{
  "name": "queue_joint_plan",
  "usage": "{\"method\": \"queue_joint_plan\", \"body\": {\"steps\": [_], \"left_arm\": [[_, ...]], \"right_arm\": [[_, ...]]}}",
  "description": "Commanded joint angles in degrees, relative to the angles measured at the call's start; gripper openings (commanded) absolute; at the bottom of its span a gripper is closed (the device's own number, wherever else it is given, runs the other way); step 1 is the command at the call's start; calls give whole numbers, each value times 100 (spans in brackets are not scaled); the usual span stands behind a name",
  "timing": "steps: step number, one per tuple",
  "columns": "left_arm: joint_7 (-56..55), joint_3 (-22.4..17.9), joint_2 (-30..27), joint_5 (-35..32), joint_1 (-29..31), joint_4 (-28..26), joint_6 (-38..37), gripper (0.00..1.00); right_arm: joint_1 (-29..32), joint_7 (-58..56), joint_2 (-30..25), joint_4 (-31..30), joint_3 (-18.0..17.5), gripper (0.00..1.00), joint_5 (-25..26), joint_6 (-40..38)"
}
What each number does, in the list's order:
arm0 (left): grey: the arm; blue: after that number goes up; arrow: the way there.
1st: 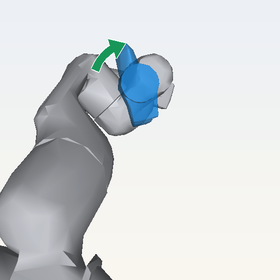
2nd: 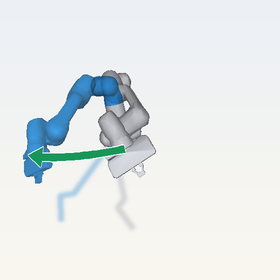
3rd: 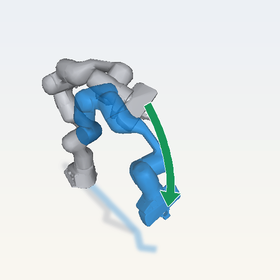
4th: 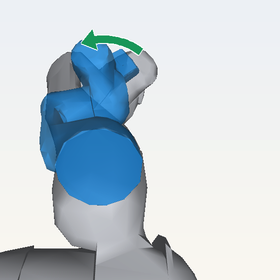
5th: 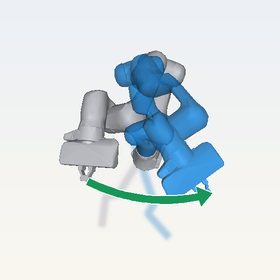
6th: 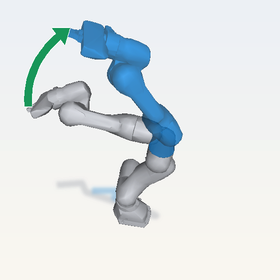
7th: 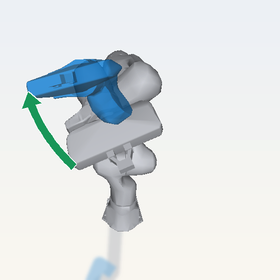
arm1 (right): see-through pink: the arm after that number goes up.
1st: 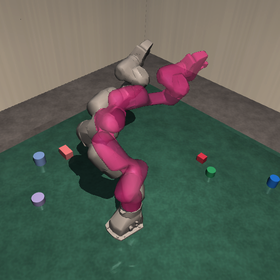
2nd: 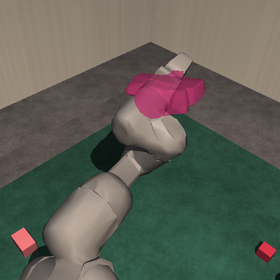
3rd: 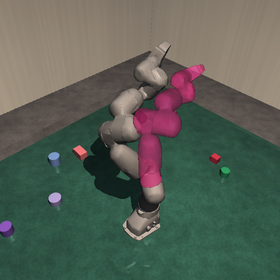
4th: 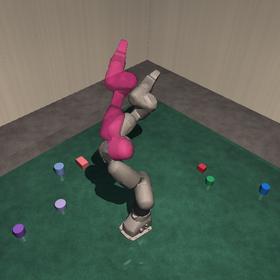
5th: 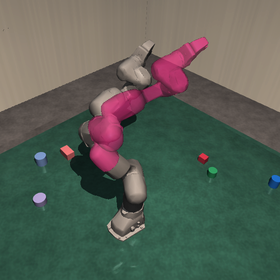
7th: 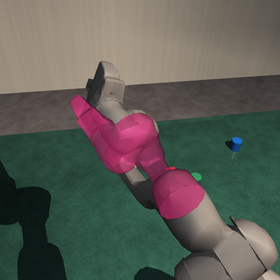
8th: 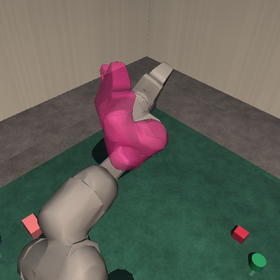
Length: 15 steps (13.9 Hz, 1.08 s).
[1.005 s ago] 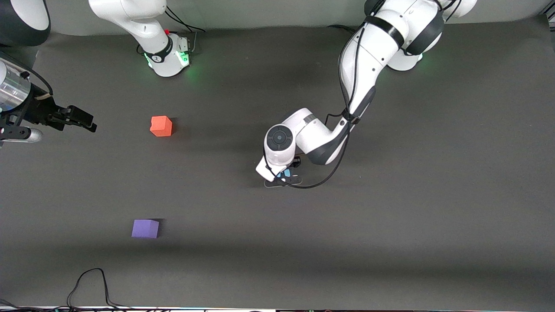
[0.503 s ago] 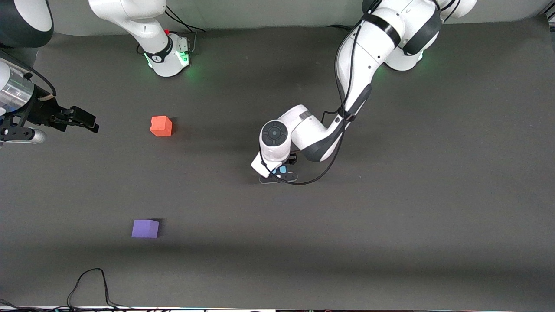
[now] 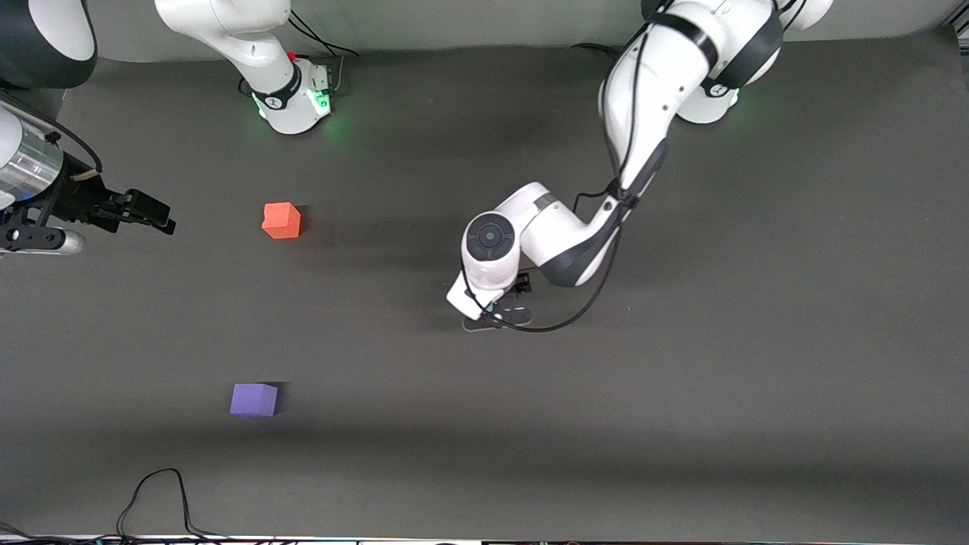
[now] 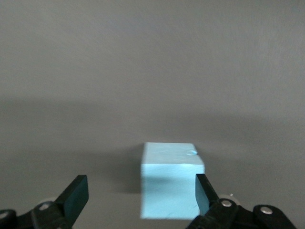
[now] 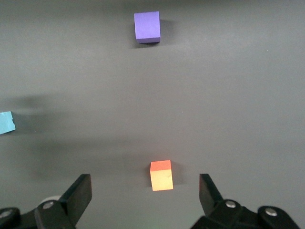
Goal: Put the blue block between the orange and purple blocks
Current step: 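Carry the light-blue block with the left gripper to the table middle, then set down the blue block with the left gripper while the right gripper reaches it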
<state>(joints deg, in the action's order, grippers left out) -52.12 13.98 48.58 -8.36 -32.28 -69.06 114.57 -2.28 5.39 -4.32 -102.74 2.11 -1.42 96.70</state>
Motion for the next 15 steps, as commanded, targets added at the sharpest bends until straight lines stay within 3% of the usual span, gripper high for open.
{"method": "queue_joint_plan", "body": {"steps": [1, 4, 9, 12, 15], "left_arm": [[526, -10, -786, -52, 326, -222, -785, 100], [1885, 17, -1752, 123, 1247, -808, -1138, 100], [3801, -254, -3554, 290, 2479, -2347, -1366, 100], [4656, -1193, -4074, 703, 2428, -2568, -1710, 100], [5324, -1941, -4338, 739, 2428, -2595, -1859, 100]], "right_arm": [[-141, 67, 220, 359, -157, 100, 19, -28], [-404, 813, 615, 719, -604, 100, 10, -37], [-466, 2411, 2160, 2194, -2185, 100, 115, -11], [-571, 3054, 2944, 2680, -3029, 100, 843, 103], [-1018, 3836, 3612, 2751, -3181, 100, 1283, 1032]]}}
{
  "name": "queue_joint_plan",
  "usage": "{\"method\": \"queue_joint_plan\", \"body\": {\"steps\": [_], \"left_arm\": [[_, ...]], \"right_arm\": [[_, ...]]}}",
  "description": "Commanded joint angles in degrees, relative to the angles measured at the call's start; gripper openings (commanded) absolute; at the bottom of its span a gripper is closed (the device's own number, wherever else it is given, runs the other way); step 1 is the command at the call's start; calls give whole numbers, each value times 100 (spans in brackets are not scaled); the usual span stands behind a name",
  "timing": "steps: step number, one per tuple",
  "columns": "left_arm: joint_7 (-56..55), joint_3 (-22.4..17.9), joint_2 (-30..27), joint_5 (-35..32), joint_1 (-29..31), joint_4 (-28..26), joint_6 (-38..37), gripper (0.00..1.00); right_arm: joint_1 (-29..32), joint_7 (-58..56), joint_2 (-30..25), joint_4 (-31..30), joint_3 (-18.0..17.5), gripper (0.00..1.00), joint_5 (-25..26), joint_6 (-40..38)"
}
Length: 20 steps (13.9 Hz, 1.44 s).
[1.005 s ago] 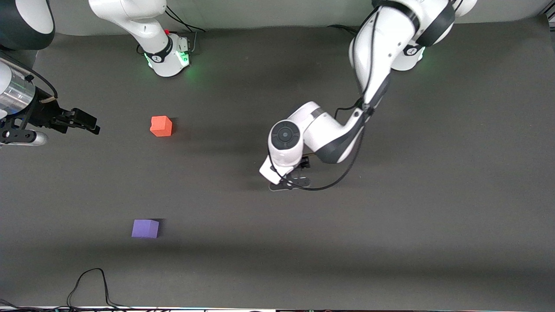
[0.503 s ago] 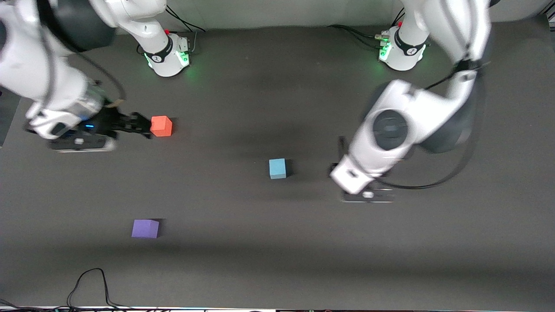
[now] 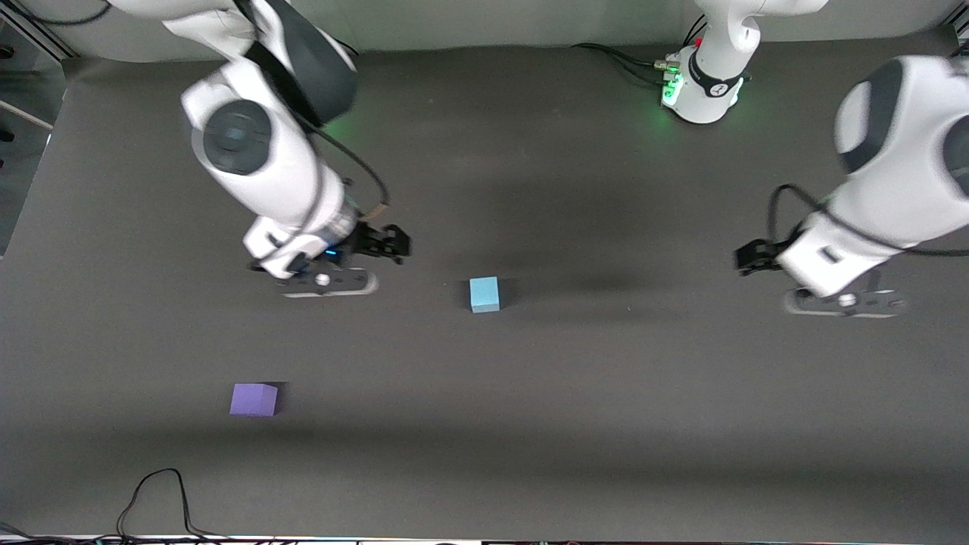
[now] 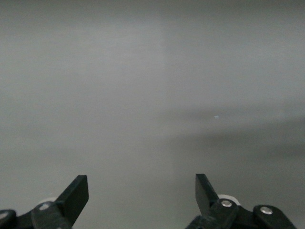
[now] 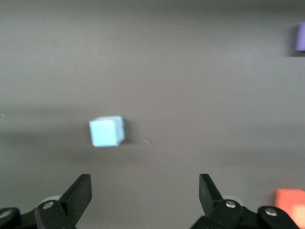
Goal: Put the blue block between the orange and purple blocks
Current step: 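Set down the blue block with the left gripper while the right gripper reaches it, then grasp the light-blue block with the right gripper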
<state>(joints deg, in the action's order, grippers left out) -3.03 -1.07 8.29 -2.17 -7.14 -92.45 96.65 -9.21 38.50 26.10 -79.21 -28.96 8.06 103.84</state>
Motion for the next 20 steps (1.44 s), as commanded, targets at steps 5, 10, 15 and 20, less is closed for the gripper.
{"method": "queue_joint_plan", "body": {"steps": [5, 10, 15, 20], "left_arm": [[988, -913, -347, 24, 45, -28, -330, 100], [604, -95, -302, 59, 724, 8, -505, 100], [391, -148, -504, 33, 433, -149, -708, 100], [321, -139, -601, 24, 433, -344, -542, 100]], "right_arm": [[-1011, 1589, 1581, 371, -83, 100, 1354, 1207], [-1390, 2398, 2320, 39, -75, 100, 2647, 2005], [-1355, 2469, 2400, -331, 4, 100, 2691, 2430], [-1276, 2434, 2382, -376, 31, 100, 2779, 2404]]}}
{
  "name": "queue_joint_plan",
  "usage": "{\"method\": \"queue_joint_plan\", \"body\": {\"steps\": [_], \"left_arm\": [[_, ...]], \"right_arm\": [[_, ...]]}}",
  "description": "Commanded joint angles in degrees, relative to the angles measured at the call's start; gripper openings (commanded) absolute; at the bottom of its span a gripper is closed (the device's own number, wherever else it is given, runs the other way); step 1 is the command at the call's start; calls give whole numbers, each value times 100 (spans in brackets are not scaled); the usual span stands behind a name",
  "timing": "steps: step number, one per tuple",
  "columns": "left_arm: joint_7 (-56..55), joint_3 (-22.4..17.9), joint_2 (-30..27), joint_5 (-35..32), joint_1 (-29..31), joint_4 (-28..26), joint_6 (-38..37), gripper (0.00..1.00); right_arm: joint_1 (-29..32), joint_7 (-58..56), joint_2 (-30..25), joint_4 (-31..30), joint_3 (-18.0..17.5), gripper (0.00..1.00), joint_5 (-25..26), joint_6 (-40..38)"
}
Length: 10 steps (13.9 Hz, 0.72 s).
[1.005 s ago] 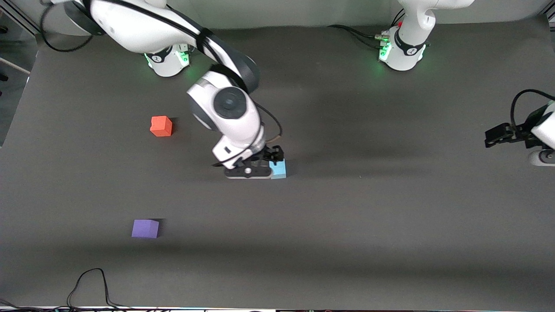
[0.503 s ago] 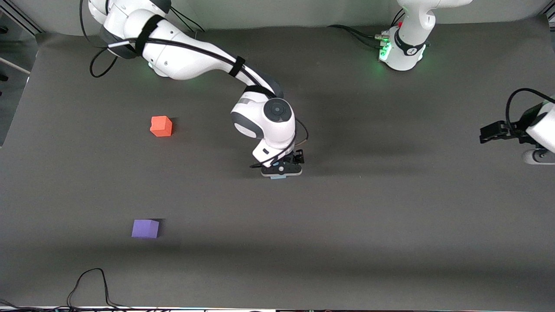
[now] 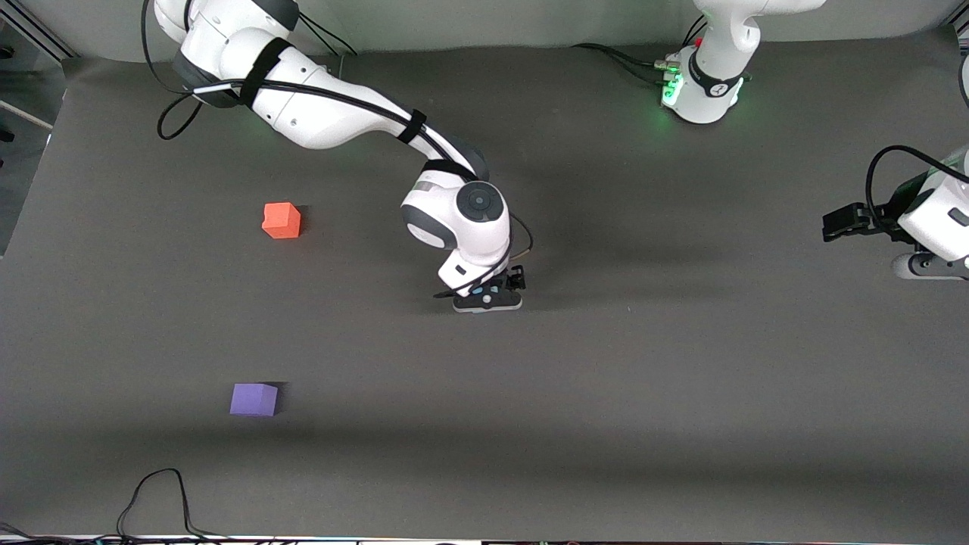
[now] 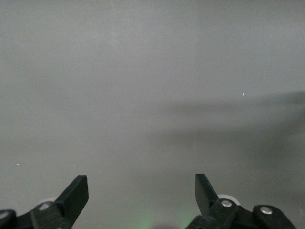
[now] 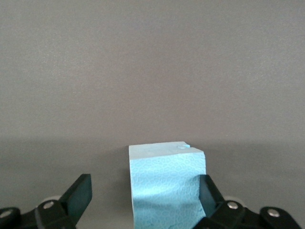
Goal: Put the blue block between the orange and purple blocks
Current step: 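Grasp the light-blue block with the right gripper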
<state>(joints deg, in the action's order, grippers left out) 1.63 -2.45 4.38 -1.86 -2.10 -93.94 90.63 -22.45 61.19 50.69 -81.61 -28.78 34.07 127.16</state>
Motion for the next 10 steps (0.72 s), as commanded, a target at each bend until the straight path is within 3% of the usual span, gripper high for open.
{"method": "queue_joint_plan", "body": {"steps": [1, 6, 10], "left_arm": [[-154, 25, -192, -77, -98, -134, 104, 100], [-154, 105, -157, -122, -72, -98, 95, 100], [-101, 70, -113, -139, -19, -90, 95, 100]], "right_arm": [[48, 157, -77, -153, 21, 100, 188, 64], [74, 148, -120, -399, 196, 100, 205, 98], [83, 139, -129, -434, 206, 74, 284, 99]]}}
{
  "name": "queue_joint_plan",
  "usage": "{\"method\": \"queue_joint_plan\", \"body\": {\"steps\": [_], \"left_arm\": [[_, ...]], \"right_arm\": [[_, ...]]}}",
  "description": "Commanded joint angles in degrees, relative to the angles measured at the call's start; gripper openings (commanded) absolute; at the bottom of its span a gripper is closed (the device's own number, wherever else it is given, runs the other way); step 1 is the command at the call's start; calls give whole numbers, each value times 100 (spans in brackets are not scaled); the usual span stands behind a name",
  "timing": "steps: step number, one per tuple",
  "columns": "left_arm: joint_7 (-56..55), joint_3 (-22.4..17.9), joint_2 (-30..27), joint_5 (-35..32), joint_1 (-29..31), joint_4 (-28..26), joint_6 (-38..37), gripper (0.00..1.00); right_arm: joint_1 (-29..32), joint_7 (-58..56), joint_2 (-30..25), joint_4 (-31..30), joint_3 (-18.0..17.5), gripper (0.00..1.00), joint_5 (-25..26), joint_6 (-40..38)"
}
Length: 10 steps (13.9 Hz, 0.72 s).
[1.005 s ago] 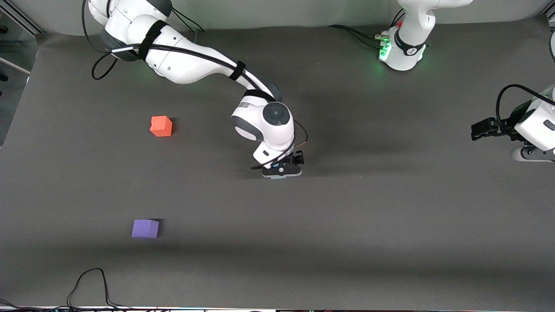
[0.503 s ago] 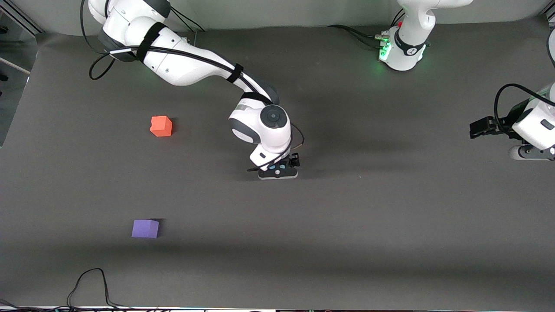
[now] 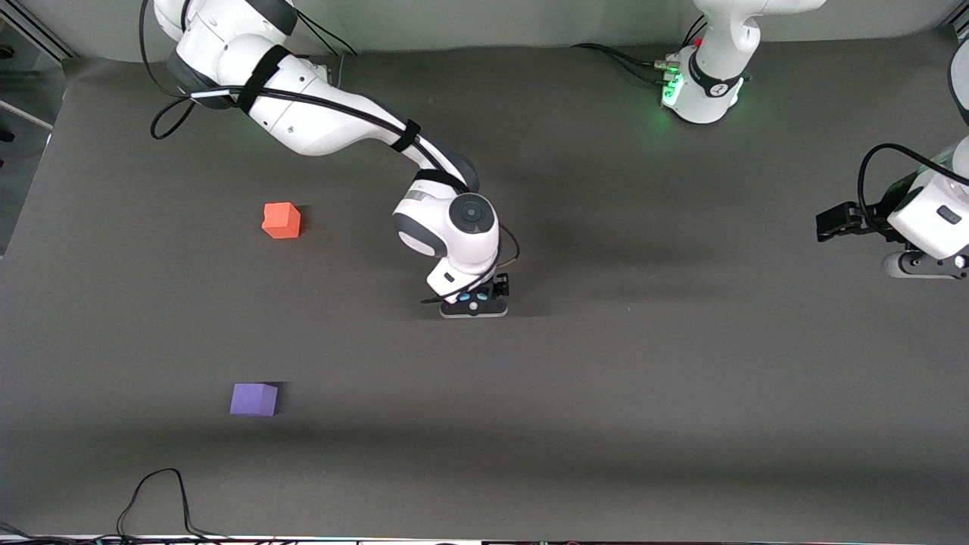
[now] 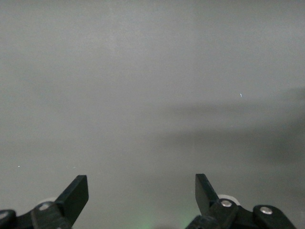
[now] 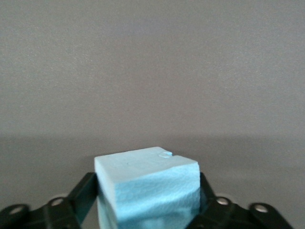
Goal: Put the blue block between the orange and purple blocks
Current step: 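Grasp the light-blue block with the right gripper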
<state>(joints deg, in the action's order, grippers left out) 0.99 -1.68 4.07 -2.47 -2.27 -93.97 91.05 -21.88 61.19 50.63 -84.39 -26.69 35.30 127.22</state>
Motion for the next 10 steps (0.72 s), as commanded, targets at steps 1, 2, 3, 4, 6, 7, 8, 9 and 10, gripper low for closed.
{"method": "queue_joint_plan", "body": {"steps": [1, 2, 3, 4, 6, 7, 8, 9, 10], "left_arm": [[-37, -8, -82, -78, -1, -86, 53, 100], [-37, -8, -82, -78, -1, -77, 53, 100], [-37, 1, -90, -78, -10, -86, 44, 100], [-46, 1, -82, -78, -19, -77, 35, 100], [-37, 1, -82, -78, -1, -86, 27, 100], [-63, 1, -90, -78, -19, -86, 9, 100], [-81, 1, -90, -78, -36, -86, 0, 100], [-90, 1, -90, -78, -45, -77, -17, 100], [-81, 1, -90, -78, -45, -86, -17, 100]], "right_arm": [[60, 131, -123, -166, -3, 69, 153, 92], [69, 139, -123, -166, -3, 63, 153, 92], [78, 131, -123, -166, -3, 53, 153, 92], [78, 113, -141, -157, -3, 45, 153, 92], [148, 95, -333, -183, -21, 39, 127, 31], [227, 69, -543, -244, -38, 39, 48, -108], [323, 43, -789, -341, -56, 39, -92, -293], [481, -123, -1096, -489, -73, 39, -511, -329], [683, -507, -1516, -743, -56, 39, -1133, -330]]}}
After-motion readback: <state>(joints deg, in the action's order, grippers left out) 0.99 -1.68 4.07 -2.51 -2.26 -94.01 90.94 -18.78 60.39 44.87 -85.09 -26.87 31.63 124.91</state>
